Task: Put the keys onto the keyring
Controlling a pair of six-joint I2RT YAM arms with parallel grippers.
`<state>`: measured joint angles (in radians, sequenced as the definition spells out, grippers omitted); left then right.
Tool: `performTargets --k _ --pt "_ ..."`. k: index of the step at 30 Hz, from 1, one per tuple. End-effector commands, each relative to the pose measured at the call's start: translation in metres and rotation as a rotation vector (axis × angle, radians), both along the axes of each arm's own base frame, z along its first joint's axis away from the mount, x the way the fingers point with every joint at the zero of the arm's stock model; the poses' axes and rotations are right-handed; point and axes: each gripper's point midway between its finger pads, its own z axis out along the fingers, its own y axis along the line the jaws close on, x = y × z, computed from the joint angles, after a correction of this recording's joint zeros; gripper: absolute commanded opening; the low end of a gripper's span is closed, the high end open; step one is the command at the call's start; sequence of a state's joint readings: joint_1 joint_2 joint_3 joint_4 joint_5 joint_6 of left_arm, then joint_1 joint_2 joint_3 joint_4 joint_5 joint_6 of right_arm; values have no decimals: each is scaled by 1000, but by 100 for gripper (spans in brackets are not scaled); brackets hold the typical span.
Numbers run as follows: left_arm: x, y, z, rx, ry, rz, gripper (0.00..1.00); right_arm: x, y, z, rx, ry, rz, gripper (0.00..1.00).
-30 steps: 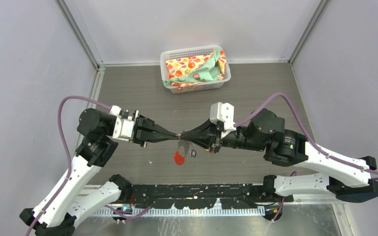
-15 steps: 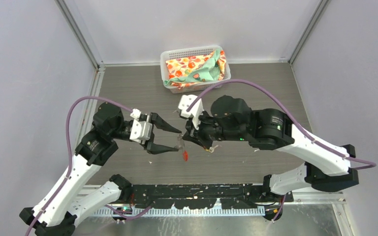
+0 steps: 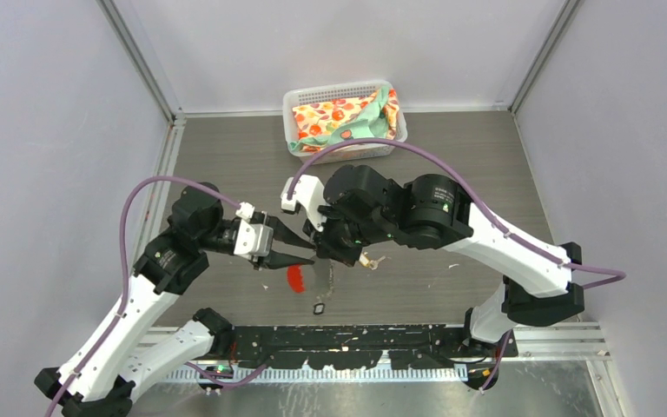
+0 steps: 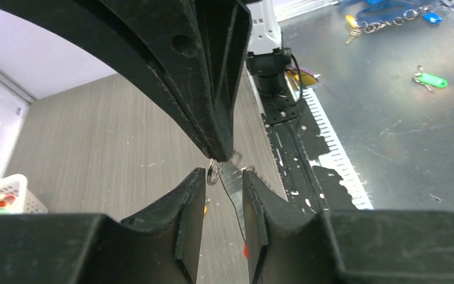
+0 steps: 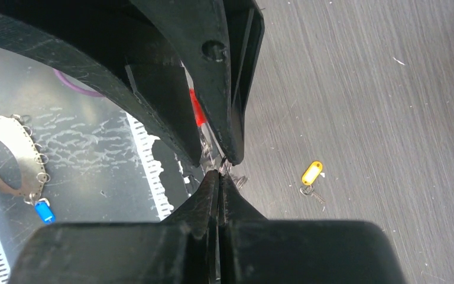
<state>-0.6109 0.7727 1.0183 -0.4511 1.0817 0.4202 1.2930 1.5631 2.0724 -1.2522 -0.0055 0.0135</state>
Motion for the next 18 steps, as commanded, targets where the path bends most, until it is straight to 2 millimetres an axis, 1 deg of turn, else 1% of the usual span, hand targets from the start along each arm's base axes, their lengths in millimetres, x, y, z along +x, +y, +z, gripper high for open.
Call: performTargets --k 1,4,6,8,13,18 --pt "-17 3 -6 15 27 -83 31 -9 2 21 61 12 41 1" --pt "-23 4 -7 26 44 -117 30 -11 5 22 65 21 58 1" --pt "-24 4 -6 28 45 -124 24 -13 6 21 63 29 64 1" --pt "-25 5 -4 25 45 -124 21 -13 6 20 59 33 67 1" --pt "-27 5 2 20 49 -123 20 -16 6 14 34 35 97 1" --pt "-30 5 8 13 69 -133 23 -16 7 8 11 46 102 1"
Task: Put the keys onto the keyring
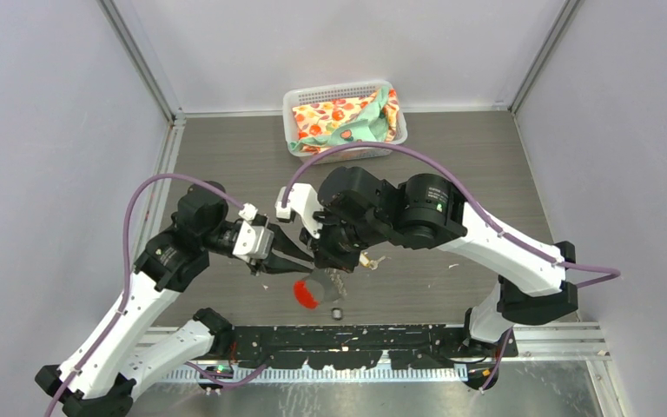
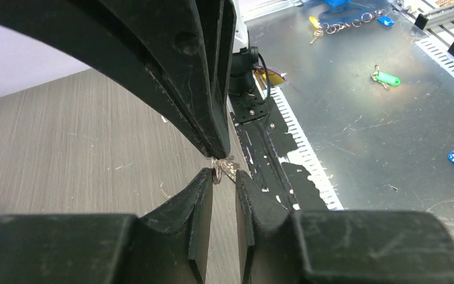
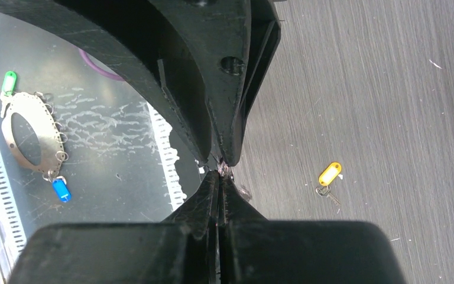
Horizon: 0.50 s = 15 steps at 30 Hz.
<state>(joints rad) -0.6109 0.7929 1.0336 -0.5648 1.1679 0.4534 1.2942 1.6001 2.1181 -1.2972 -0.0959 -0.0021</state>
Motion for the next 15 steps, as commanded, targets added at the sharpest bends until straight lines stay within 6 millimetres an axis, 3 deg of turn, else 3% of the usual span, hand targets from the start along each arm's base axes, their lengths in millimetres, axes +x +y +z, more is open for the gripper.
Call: performTargets --k 1,11,15 --pt "-12 2 20 -33 0 -48 23 -2 4 11 29 -7 28 1" --pt "-8 3 -1 24 29 -31 12 -1 10 13 27 -3 35 1" --pt "-8 4 -7 50 15 -39 2 -3 12 13 28 4 48 1"
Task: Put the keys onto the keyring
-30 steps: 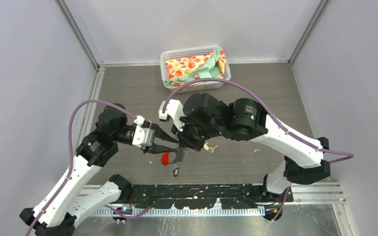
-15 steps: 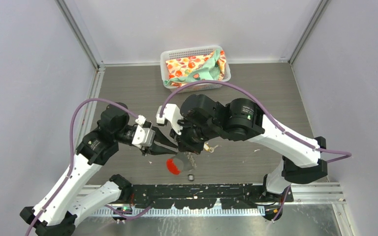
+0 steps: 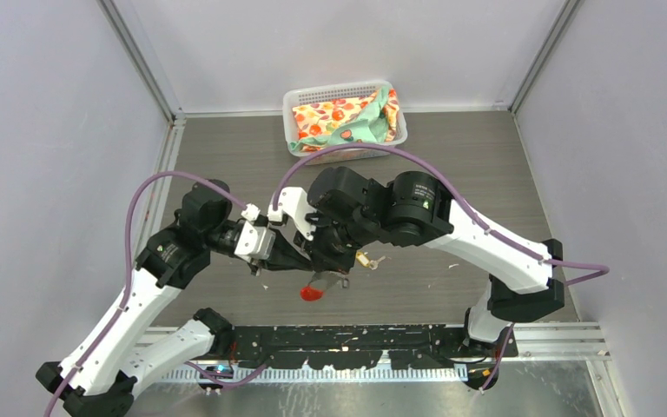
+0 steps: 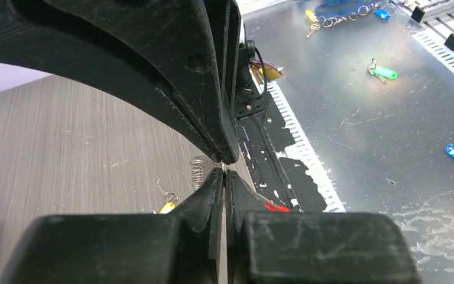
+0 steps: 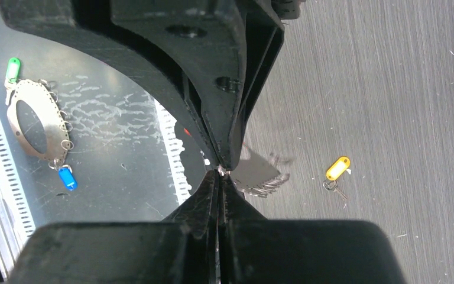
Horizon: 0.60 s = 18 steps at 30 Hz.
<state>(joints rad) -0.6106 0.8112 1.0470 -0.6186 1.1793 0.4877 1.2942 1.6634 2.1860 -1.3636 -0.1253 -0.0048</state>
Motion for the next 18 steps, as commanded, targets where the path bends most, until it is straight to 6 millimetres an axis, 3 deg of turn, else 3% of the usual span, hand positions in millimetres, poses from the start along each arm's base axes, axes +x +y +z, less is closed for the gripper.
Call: performTargets --k 1,5,8,10,12,18 --pt "-7 4 -3 28 1 -27 1 1 9 22 86 -29 28 1" --pt "-9 3 -3 20 0 -48 0 -1 14 29 124 -25 36 4" --pt "-10 3 1 1 -20 -59 0 0 15 37 173 -33 20 30" --pt "-10 3 6 -26 -61 -59 0 4 11 44 212 -61 -4 41" --pt "-12 3 15 -68 -117 -67 0 10 2 51 259 -104 -42 52" --pt "-26 7 41 -213 -333 -146 0 10 -45 92 583 -224 -107 58"
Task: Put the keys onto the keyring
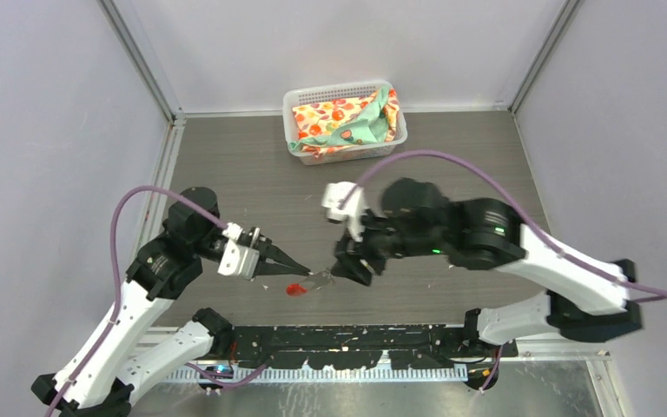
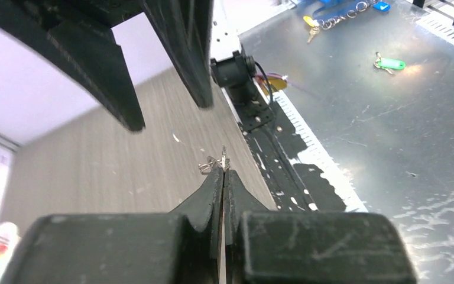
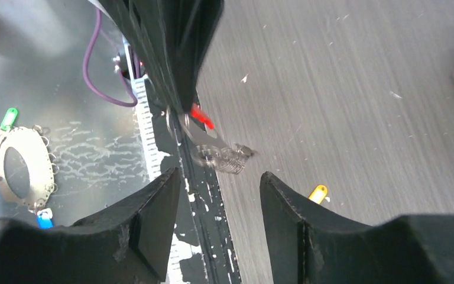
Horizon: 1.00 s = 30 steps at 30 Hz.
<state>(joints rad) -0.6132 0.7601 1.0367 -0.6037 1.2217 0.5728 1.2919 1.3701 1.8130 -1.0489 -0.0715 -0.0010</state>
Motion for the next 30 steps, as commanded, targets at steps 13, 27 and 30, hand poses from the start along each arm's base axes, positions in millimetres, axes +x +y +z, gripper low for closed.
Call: performTargets --k 13,27,30 --pt "-24 1 89 -328 -520 -209 0 -20 -67 94 654 -229 30 62" --pt "-34 4 95 -353 -527 -232 0 -27 -56 91 641 -217 91 63" --pt "-32 4 91 -347 -518 -220 0 -28 -54 90 637 -217 98 63"
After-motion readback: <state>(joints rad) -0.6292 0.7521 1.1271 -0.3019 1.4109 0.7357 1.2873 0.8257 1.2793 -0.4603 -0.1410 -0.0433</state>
